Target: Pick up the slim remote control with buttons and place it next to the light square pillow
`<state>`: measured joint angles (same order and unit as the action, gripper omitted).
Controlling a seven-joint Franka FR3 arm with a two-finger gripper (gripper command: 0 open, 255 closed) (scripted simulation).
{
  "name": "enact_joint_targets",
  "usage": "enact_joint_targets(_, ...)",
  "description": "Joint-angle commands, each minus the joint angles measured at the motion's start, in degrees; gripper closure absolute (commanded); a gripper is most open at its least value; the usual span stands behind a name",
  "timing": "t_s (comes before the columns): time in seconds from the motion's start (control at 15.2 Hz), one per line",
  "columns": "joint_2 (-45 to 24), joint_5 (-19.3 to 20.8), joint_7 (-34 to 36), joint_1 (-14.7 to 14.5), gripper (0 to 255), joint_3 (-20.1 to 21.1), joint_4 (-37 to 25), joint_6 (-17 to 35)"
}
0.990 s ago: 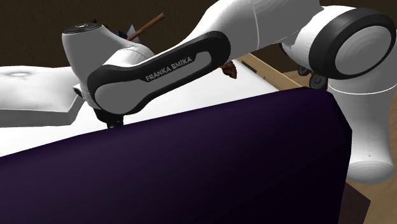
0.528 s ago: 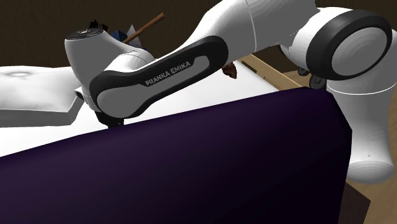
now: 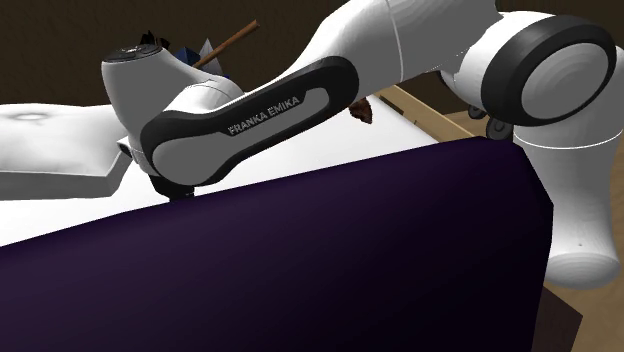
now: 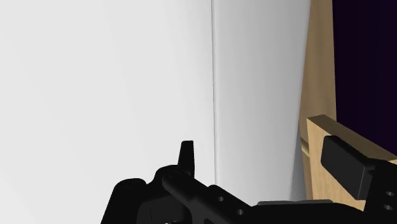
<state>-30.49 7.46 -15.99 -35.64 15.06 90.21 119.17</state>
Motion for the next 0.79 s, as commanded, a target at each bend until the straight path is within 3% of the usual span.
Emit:
enact_joint_targets(0.0,0.76,-0.23,-0.15,0.07,0,0.13,-0.81,-1.55)
enact_joint_targets(0.2,2.51,-0.80,-0.52,0.18,0,0.43,-3.61,-6.04)
enact_joint_targets(0.73,2.51,-0.79,-0.52,0.18,0,0.43,-3.61,-6.04)
